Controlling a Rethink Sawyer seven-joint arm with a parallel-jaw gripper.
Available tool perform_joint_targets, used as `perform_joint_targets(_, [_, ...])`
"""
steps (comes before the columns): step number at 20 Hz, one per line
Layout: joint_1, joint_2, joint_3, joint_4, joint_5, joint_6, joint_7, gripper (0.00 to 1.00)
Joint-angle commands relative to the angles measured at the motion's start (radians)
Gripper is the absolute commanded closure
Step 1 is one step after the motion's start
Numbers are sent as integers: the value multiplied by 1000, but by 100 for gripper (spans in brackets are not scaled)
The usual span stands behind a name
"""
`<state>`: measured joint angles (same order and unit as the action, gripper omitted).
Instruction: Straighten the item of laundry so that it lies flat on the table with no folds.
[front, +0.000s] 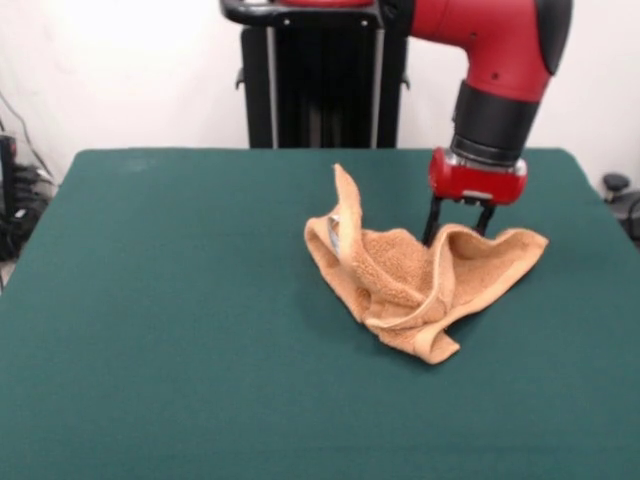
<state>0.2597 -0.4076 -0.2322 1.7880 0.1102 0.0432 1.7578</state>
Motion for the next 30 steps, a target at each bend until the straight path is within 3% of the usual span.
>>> perform_joint_targets(1, [-30,46,108,-162,43,135,116,0])
perform_joint_targets(9, [-30,42,102,-201,29,190,118,0])
perform_joint_targets(13, [-12,47,77,-209,19,139,136,0])
perform_joint_targets(14, [-2,50,63,-212,21,127,148,100])
perform_joint_targets(30, [51,24,9,-193,57,200,201,100])
